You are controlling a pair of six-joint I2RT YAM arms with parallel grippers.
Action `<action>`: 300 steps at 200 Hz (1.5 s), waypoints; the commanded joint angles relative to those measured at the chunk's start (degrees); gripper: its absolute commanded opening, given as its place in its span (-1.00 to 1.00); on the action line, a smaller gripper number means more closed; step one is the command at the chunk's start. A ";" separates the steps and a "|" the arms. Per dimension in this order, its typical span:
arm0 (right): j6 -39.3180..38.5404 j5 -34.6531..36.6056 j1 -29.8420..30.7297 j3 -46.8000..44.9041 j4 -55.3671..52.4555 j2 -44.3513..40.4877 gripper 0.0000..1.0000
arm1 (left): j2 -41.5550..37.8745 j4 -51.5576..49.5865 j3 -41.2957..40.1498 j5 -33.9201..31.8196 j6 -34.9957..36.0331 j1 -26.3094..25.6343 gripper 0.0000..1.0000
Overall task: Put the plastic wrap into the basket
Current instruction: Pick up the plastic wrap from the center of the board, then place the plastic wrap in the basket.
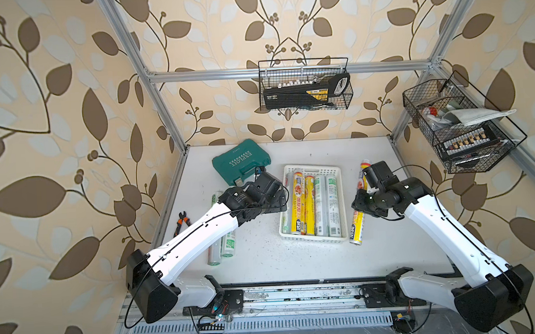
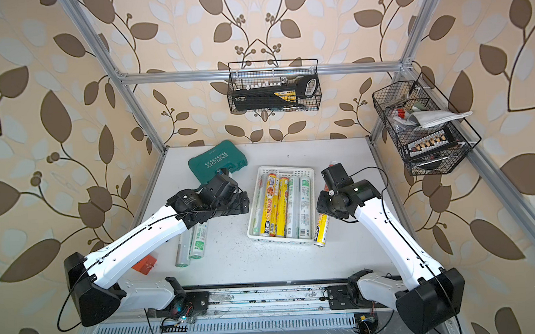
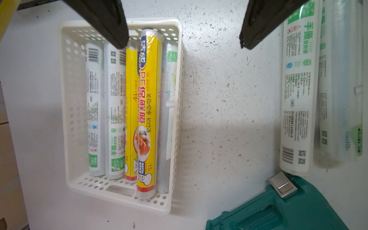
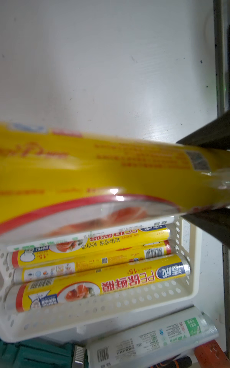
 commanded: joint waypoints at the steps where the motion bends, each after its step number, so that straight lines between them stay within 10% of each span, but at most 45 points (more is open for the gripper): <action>1: 2.73 0.36 3.02 3.89 -0.17 2.44 -0.57 | -3.88 -1.76 -0.82 -3.37 -0.78 -0.59 0.87; 300: 7.94 -5.46 14.66 15.18 15.61 35.95 -0.54 | -21.94 -7.62 -6.86 -14.28 -0.89 -0.59 0.97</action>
